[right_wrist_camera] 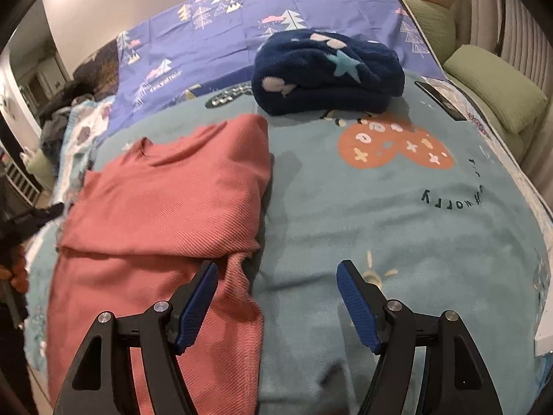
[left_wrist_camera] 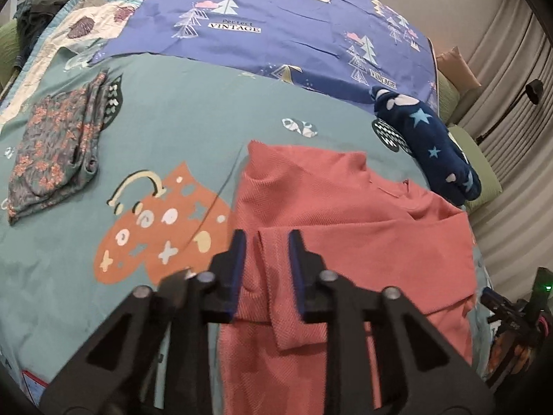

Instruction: Fold small clothes

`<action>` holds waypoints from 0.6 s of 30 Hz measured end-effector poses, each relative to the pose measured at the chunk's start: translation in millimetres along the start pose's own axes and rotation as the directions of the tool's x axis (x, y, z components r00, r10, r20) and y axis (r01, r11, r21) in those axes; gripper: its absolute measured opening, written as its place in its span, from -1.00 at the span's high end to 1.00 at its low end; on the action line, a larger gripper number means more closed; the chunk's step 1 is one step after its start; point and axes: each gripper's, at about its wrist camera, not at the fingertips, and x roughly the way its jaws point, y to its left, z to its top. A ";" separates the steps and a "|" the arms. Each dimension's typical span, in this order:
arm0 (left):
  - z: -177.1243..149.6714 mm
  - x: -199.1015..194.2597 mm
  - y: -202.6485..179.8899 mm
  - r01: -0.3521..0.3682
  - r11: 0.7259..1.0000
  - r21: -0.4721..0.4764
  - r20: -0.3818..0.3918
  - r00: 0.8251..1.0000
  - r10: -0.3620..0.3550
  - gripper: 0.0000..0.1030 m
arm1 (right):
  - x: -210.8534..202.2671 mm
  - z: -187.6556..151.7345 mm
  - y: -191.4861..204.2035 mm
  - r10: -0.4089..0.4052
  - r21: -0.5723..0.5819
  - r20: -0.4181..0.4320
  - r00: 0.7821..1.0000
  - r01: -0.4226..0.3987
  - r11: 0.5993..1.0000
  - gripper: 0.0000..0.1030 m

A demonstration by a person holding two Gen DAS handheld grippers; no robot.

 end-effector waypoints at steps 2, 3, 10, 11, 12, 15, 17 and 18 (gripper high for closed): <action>4.2 2.0 -11.2 0.023 1.000 0.018 0.002 1.000 -0.023 0.48 | -1.2 6.4 -0.1 0.023 0.008 0.012 1.000 -0.023 1.000 -0.41; 6.7 2.7 -17.2 0.036 0.999 0.030 0.004 0.999 -0.036 0.48 | -1.3 10.4 0.3 0.027 0.011 0.020 0.999 -0.027 1.000 -0.41; 29.7 31.0 -144.8 0.259 0.929 0.265 -0.079 0.966 -0.247 -0.21 | 11.8 9.3 12.6 0.036 -0.023 -0.015 0.999 -0.037 0.999 -0.41; 30.8 41.3 -176.7 0.303 0.895 0.327 -0.122 0.953 -0.277 -0.24 | 15.4 5.8 13.8 0.034 -0.030 -0.024 0.999 -0.034 0.999 -0.41; 30.2 47.6 -194.7 0.322 0.876 0.360 -0.148 0.946 -0.287 -0.31 | 19.5 2.1 14.9 0.028 -0.037 -0.035 0.999 -0.029 0.999 -0.41; 25.6 81.8 -260.1 0.381 0.807 0.451 -0.263 0.921 -0.288 -0.40 | 28.8 -6.0 15.1 0.028 -0.041 -0.059 0.998 -0.031 0.999 -0.41; 23.2 111.8 -292.1 0.403 0.784 0.471 -0.352 0.901 -0.252 -0.40 | 30.3 -8.0 12.0 0.042 -0.025 -0.061 0.997 -0.043 0.999 -0.41; 21.5 125.0 -303.5 0.414 0.781 0.467 -0.399 0.887 -0.232 -0.40 | 30.9 -8.2 9.7 0.053 -0.014 -0.060 0.997 -0.054 0.998 -0.41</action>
